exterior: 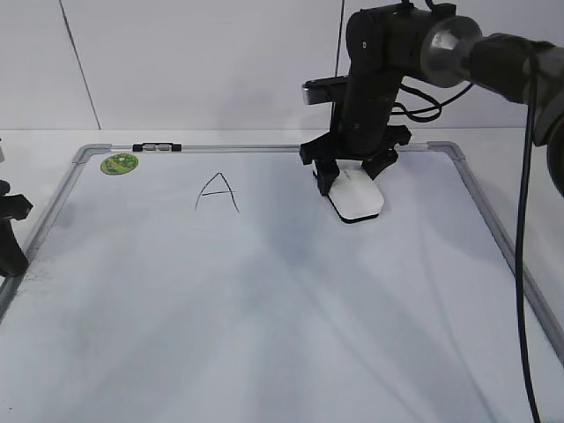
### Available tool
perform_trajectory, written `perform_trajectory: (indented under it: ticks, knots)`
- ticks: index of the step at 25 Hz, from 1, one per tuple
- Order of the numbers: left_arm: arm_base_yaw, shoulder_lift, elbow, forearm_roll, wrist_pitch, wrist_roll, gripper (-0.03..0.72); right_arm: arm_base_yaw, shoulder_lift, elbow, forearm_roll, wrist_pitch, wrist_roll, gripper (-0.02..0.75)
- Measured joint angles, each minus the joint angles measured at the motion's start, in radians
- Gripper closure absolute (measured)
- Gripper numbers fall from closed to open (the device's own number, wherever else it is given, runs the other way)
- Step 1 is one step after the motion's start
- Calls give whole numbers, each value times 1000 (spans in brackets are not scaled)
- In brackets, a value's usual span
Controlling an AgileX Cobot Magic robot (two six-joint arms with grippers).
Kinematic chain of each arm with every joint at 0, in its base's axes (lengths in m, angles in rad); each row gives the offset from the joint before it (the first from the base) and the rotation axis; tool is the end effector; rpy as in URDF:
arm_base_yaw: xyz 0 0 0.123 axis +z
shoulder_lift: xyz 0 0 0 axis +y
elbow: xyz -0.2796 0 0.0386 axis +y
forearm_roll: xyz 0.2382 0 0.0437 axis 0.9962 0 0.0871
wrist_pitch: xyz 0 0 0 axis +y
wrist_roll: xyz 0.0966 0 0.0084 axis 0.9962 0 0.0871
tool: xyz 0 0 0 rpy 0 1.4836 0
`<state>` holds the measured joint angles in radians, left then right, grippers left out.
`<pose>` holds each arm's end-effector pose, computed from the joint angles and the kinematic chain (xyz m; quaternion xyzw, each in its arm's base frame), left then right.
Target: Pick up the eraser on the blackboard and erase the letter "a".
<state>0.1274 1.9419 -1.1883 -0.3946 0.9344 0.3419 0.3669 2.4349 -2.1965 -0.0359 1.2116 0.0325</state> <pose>0.3428 0.0137 0.1462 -0.0132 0.9876 -0.1550 0.0219 0.4674 0.1761 0.1666 -0.1700 0.9798 0.0036 0.1052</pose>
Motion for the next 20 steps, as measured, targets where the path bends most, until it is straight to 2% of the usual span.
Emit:
perform_trajectory:
  ticks: [6, 12, 20]
  knots:
    - [0, 0, 0, 0, 0, 0, 635, 49, 0, -1, -15, 0, 0, 197]
    - [0, 0, 0, 0, 0, 0, 635, 178, 0, -1, -13, 0, -2, 197]
    - [0, 0, 0, 0, 0, 0, 634, 182, 0, -1, -42, -2, -6, 197]
